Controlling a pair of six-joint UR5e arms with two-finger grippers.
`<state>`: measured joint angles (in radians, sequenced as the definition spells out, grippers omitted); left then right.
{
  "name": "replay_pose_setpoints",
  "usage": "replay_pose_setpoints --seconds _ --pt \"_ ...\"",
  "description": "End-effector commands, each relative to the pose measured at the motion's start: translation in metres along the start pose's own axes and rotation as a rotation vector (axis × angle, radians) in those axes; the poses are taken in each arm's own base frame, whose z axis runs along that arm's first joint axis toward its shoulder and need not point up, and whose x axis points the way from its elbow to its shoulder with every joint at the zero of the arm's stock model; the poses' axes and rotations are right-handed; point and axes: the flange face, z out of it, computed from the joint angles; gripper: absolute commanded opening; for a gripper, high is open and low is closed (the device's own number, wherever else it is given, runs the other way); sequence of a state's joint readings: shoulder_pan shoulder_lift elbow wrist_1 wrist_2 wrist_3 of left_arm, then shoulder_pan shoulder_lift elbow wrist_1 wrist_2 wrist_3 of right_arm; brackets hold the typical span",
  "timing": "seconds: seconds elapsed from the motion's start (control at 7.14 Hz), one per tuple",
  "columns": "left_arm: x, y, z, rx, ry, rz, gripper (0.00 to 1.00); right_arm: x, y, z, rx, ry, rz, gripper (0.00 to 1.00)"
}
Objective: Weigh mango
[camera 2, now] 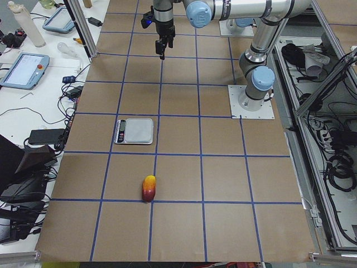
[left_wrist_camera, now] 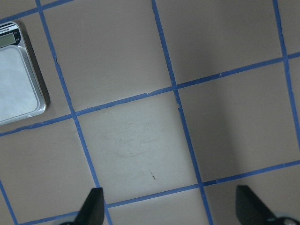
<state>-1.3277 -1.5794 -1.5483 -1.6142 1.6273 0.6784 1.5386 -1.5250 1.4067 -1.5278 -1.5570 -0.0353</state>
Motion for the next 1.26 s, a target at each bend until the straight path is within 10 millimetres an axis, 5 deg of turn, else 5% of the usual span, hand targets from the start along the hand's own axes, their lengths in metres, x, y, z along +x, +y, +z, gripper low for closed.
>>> replay_pose_setpoints --seconds 0.0,0.56,1.12 --pt "-0.093 0.033 0.023 -0.028 0.038 0.047 1.00 0.000 0.000 0.000 0.000 0.000 0.000 1.00" --pt "-0.234 0.037 0.084 -0.021 -0.013 0.354 1.00 0.000 0.000 0.000 0.000 0.000 0.000 1.00" --pt "-0.365 0.066 0.128 -0.019 -0.051 0.638 1.00 0.000 0.000 0.000 0.000 0.000 0.000 1.00"
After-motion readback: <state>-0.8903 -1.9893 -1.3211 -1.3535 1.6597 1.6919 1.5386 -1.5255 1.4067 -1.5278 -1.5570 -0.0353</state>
